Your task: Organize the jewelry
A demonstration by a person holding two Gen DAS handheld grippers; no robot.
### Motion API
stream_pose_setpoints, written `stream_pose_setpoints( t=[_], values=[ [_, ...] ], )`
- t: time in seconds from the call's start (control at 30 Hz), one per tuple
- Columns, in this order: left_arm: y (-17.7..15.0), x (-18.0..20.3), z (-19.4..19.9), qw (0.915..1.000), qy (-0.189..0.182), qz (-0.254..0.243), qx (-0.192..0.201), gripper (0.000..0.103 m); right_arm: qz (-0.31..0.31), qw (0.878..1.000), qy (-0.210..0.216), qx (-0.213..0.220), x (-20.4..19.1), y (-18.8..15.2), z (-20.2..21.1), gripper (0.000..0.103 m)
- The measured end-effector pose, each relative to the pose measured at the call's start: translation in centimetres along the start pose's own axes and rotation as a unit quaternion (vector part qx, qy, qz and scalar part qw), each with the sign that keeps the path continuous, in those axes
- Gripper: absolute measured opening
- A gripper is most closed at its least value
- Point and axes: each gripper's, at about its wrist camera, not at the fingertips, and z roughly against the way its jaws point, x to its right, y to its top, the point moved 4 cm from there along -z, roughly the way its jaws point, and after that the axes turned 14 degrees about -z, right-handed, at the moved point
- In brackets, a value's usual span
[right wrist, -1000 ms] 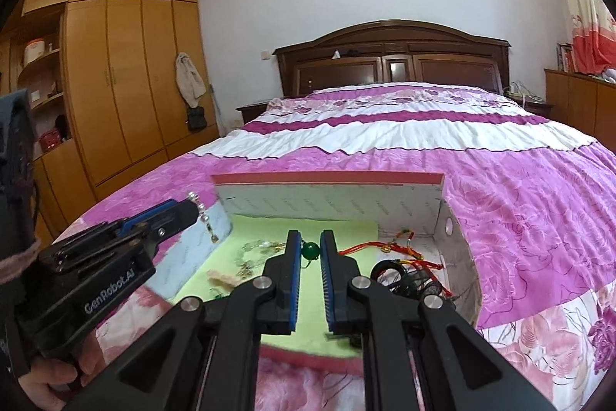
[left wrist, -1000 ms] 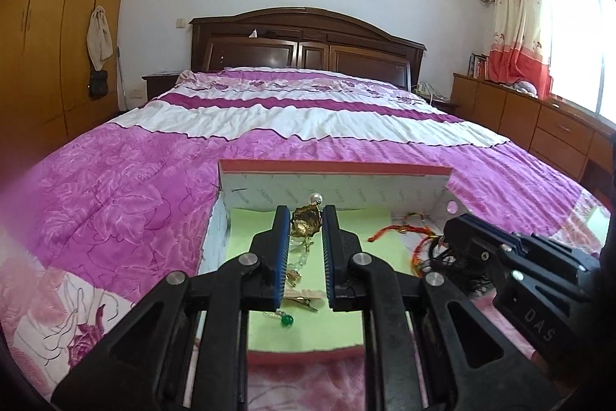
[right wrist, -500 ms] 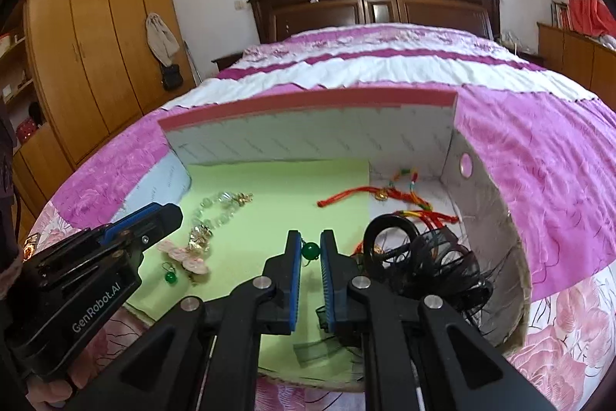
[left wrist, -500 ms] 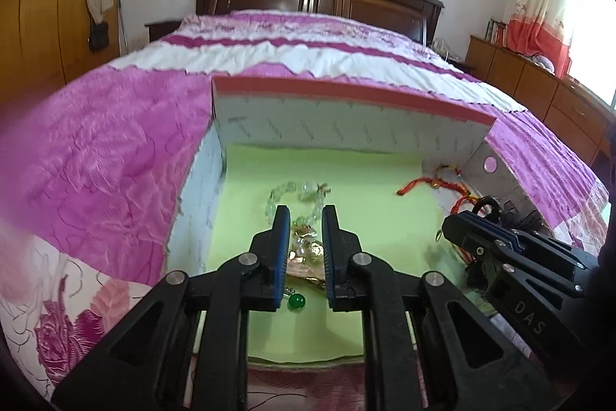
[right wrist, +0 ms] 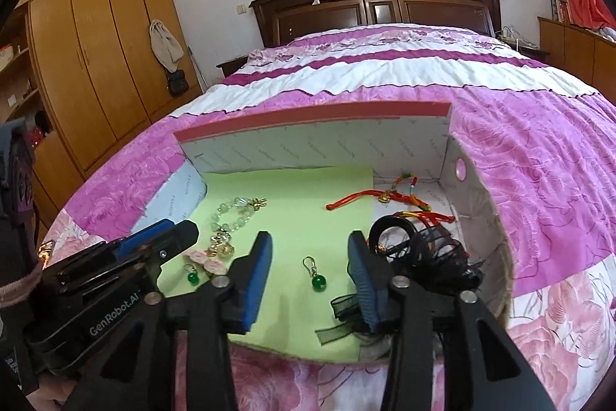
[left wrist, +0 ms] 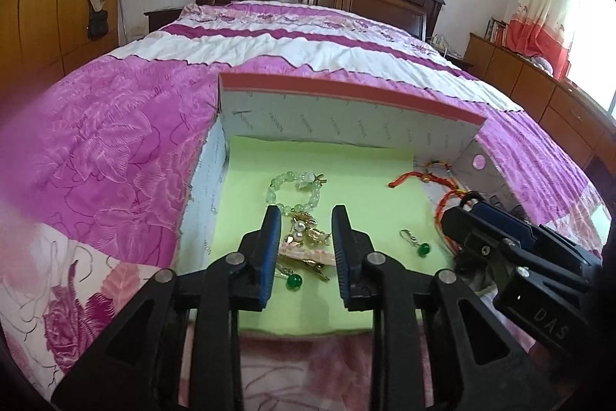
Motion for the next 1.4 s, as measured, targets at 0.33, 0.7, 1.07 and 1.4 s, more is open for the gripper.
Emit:
stream_pose_setpoints(
  t=[0.33,0.7,1.07,1.4],
  values=[
    [0.1,0.5,4.0,0.9994,0.004,-0.010,0.031,0.037,0.010,0.999,0.006,0.044,-0.4,-0.1,5.3,0.054],
    [-2.0,1.7,7.0,0.9975,0.015,-0.013,0.068,0.051,0.031,0.994,0.006,0.103,0.1,-1.9,10.8,0.071],
    [-4.4,2.4,7.3,0.9968,0.039,-0.014,0.068,0.058,0.007,0.988,-0.017,0.155,2.5,-5.6,13.1,0.081],
    [-5.3,3.4,7.8,0.9952,0.051,-0.027,0.079,0.065,-0.009,0.987,-0.026,0.155,3.8,-7.0,12.9,0.089]
  ],
)
